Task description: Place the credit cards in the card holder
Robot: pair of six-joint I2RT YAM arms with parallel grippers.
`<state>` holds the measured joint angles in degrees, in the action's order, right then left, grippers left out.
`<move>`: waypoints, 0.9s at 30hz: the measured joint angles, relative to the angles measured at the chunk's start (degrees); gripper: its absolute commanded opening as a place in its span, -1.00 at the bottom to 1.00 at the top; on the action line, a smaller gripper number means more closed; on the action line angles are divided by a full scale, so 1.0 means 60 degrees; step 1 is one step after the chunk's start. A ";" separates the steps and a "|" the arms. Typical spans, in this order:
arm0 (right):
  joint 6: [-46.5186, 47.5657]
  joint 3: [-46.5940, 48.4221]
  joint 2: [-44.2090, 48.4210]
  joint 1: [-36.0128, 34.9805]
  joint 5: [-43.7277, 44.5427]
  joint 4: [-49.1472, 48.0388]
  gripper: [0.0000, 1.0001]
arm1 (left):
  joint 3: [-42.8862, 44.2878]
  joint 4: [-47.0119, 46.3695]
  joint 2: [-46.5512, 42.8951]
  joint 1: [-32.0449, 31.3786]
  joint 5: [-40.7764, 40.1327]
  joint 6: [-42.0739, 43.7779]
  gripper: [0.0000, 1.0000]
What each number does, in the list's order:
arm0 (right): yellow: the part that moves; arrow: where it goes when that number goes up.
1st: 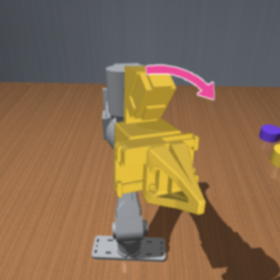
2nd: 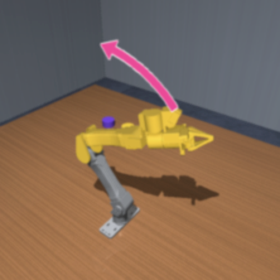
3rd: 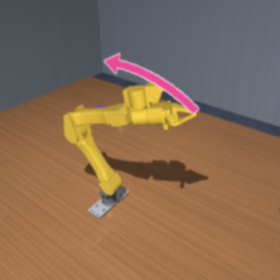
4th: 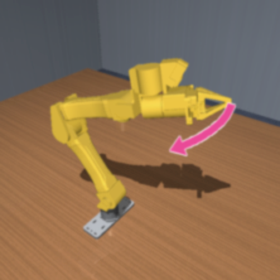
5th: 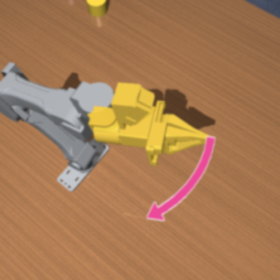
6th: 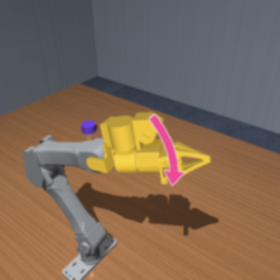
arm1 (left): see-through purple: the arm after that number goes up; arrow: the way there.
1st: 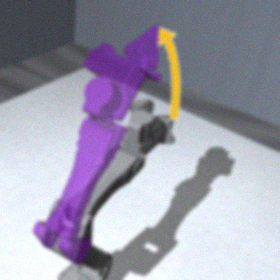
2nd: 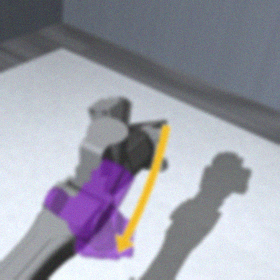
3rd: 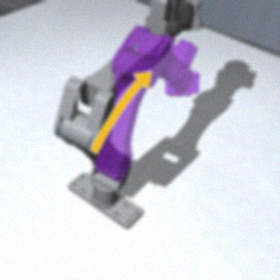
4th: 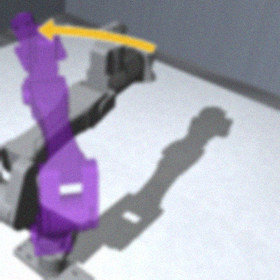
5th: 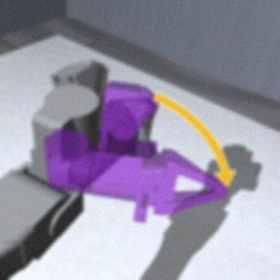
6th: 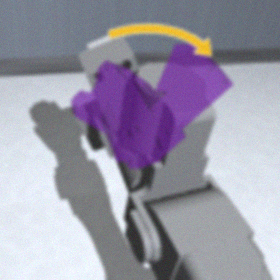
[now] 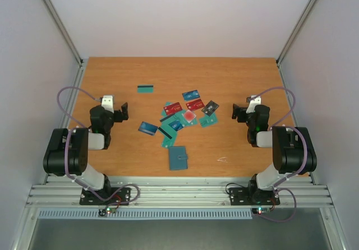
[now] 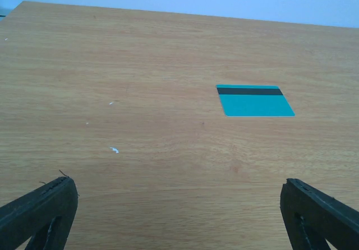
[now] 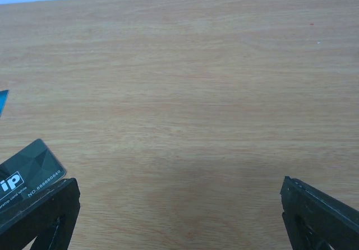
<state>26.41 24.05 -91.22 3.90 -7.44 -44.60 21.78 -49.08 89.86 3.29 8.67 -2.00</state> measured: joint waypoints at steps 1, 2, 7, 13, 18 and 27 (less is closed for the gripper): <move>0.0000 0.0000 0.0000 0.0000 0.0000 0.0000 0.97 | 0.0000 0.0000 0.0000 0.0000 -0.0004 0.0004 0.99; 0.0000 0.0000 0.0000 0.0000 0.0000 0.0004 0.97 | 0.0000 0.0000 0.0000 0.0000 0.0000 0.0000 0.99; 0.0000 0.0000 0.0000 0.0000 0.0000 0.0000 0.97 | 0.0000 0.0000 0.0000 0.0000 -0.0004 0.0004 0.99; 0.0000 0.0000 0.0000 0.0000 0.0000 0.0000 0.97 | 0.0000 0.0004 0.0000 0.0000 -0.0004 0.0011 0.99; 0.0000 0.0000 0.0000 0.0000 0.0000 0.0000 0.97 | 0.0000 0.0000 -0.0004 0.0000 -0.0095 0.0018 0.99; -0.0055 0.0729 0.0951 -0.0164 0.0510 0.2014 0.97 | 0.0117 0.1257 -0.1858 -0.0007 -0.0535 -0.0033 0.99</move>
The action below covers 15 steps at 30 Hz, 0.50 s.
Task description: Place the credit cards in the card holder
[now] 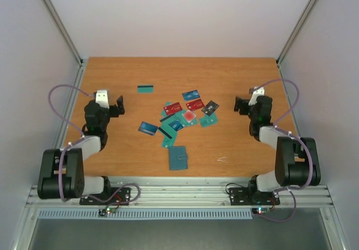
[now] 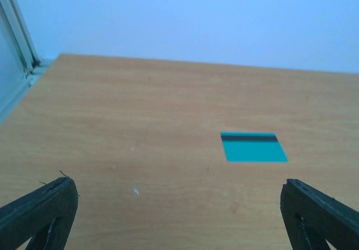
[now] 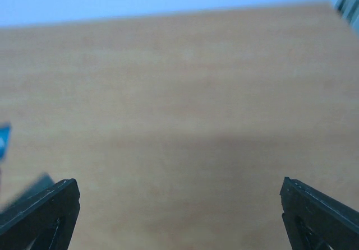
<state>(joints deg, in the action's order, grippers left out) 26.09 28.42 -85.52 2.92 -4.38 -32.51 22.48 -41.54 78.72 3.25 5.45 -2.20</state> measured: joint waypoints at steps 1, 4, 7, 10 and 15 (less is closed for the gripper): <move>-0.0066 0.0379 0.0277 -0.0011 0.0055 0.0568 0.97 | 0.0142 0.0382 -0.0324 0.0000 -0.0018 0.0004 0.99; -0.0335 0.1512 0.1147 -0.0025 0.0076 0.1851 0.97 | 0.0739 0.1534 -0.1129 0.0000 -0.0051 0.0015 0.99; -0.0725 0.2725 0.1690 -0.0025 -0.0106 0.3235 0.97 | 0.1486 0.2962 -0.1847 0.0000 -0.0051 -0.0025 0.99; -0.1144 0.3803 0.1774 -0.0025 -0.0291 0.4543 0.97 | 0.2186 0.4401 -0.2484 0.0000 -0.0022 -0.0157 0.99; -0.2510 0.5654 0.1701 0.0124 -0.0459 0.7304 0.97 | 0.3024 0.6550 -0.3453 -0.0007 -0.0350 -0.1330 0.99</move>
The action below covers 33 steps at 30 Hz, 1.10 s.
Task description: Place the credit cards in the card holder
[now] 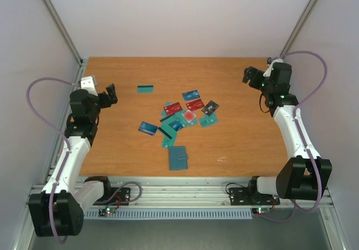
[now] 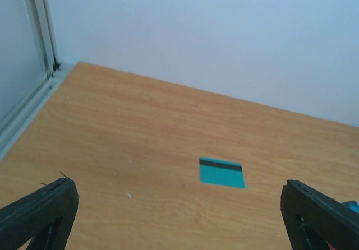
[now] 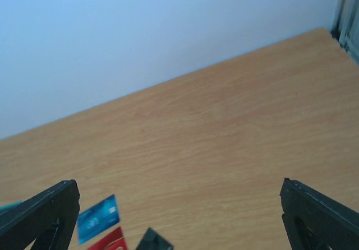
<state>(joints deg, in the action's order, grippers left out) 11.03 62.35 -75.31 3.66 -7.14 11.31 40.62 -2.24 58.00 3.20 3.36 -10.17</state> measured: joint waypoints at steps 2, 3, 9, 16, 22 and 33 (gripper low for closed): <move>-0.0484 0.0659 -0.0142 0.0222 -0.0357 0.0900 0.97 | 0.0262 0.0827 -0.0175 0.0000 0.0007 -0.0350 0.99; -0.0641 0.0940 -0.0240 0.0346 -0.0612 0.1322 0.97 | 0.0488 0.1359 -0.0168 -0.0004 0.0029 -0.0499 0.99; -0.1118 0.1803 -0.1180 0.0372 -0.1960 0.3519 0.97 | 0.2488 0.4528 0.1162 -0.0004 0.0470 -0.1413 0.99; -0.1002 0.1100 -0.1599 -0.1373 -0.2852 0.5319 0.93 | 0.2007 0.6586 0.1453 -0.1271 0.1596 -0.2448 0.79; -0.0776 -0.0157 -0.1475 -0.3526 -0.3486 0.5730 0.79 | 0.0586 0.6947 0.0820 -0.3089 0.2743 -0.3020 0.58; -0.0550 -0.1249 -0.1566 -0.4841 -0.4404 0.5690 0.40 | -0.0463 0.6495 0.1198 -0.5410 0.3646 -0.3555 0.26</move>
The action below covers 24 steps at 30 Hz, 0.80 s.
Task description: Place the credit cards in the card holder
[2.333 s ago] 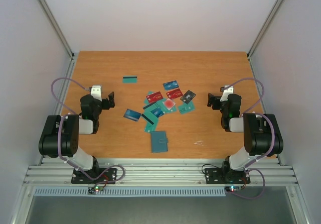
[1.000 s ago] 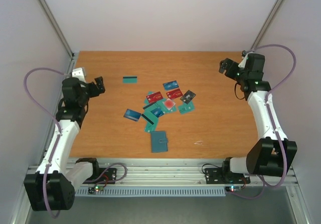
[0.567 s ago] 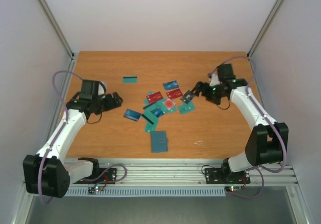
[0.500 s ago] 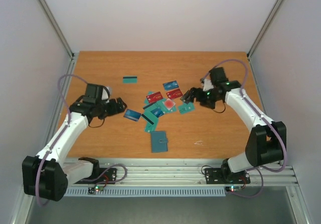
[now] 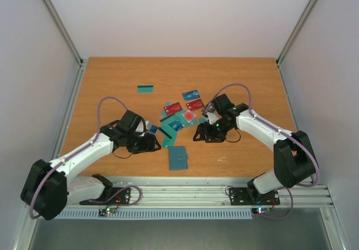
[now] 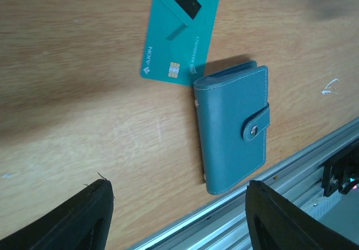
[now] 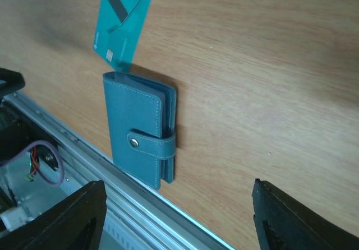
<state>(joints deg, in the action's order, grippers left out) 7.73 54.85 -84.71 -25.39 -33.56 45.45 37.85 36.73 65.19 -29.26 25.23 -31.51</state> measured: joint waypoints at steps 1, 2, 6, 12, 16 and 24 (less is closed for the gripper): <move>0.0011 -0.0004 -0.0069 -0.0051 -0.0098 -0.0040 0.35 | 0.0000 -0.0149 0.0164 -0.0117 0.0066 -0.0018 0.24; 0.0022 -0.0011 -0.0149 -0.0095 -0.0178 -0.0102 0.34 | 0.0000 -0.0302 0.0361 -0.0215 0.0127 -0.0029 0.21; 0.0047 -0.0029 -0.0645 -0.0244 -0.0430 -0.0346 0.20 | 0.0004 -0.0929 0.1322 -0.0568 0.0455 -0.0055 0.08; 0.0051 -0.0047 -0.1326 -0.0637 -0.0787 -0.0674 0.10 | 0.0106 -0.1603 0.2546 -0.1016 0.0903 -0.0102 -0.03; 0.0076 -0.0044 -0.1628 -0.0878 -0.1009 -0.0860 0.02 | 0.0284 -0.2011 0.3136 -0.1158 0.1151 -0.0047 -0.16; 0.0211 0.0109 -0.2390 -0.1060 -0.1308 -0.0940 -0.07 | 0.0634 -0.2517 0.4240 -0.1231 0.1486 0.0109 -0.37</move>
<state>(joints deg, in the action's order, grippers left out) 8.99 55.51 -99.04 -31.75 -41.41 39.81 41.65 21.63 90.63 -36.64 34.15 -30.85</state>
